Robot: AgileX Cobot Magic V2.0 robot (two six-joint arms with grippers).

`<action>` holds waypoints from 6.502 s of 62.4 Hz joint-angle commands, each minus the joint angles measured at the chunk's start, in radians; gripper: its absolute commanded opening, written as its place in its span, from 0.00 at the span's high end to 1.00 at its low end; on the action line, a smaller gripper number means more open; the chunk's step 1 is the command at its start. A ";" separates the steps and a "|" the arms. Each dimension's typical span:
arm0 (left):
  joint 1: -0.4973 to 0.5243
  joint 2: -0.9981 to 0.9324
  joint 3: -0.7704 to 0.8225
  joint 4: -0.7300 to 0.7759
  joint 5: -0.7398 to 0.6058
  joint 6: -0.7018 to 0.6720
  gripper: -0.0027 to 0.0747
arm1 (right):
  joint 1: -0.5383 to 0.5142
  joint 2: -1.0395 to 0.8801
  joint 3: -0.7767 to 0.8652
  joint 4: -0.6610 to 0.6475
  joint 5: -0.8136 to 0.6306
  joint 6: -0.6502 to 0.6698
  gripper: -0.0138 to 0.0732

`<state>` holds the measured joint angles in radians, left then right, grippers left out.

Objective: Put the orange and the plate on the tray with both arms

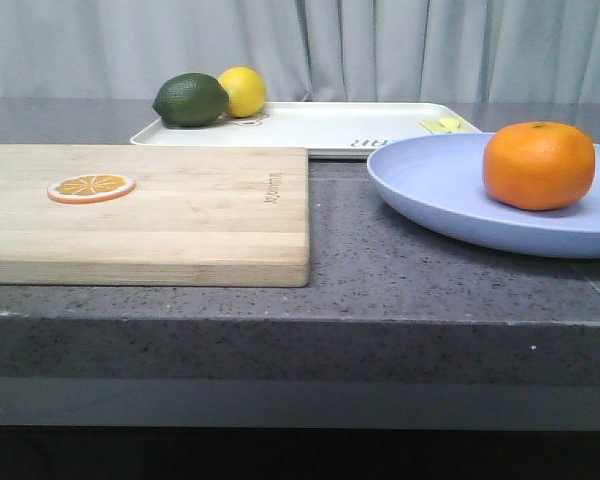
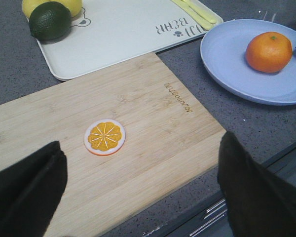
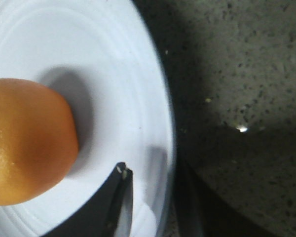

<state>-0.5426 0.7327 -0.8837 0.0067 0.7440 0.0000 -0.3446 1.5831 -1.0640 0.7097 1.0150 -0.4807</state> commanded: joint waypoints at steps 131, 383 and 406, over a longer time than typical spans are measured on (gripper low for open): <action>0.002 -0.002 -0.026 -0.007 -0.079 -0.010 0.18 | 0.330 0.334 -0.806 -0.119 0.021 0.597 0.98; 0.002 -0.002 -0.026 -0.007 -0.082 -0.010 0.18 | 0.433 -1.308 0.435 -0.512 -0.340 0.255 0.45; 0.002 -0.002 -0.026 -0.007 -0.082 -0.010 0.18 | 0.432 -1.308 0.435 -0.556 -0.348 0.285 0.47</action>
<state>-0.5426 0.7327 -0.8837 0.0067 0.7384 0.0000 0.0896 0.2642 -0.6055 0.1850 0.7580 -0.2116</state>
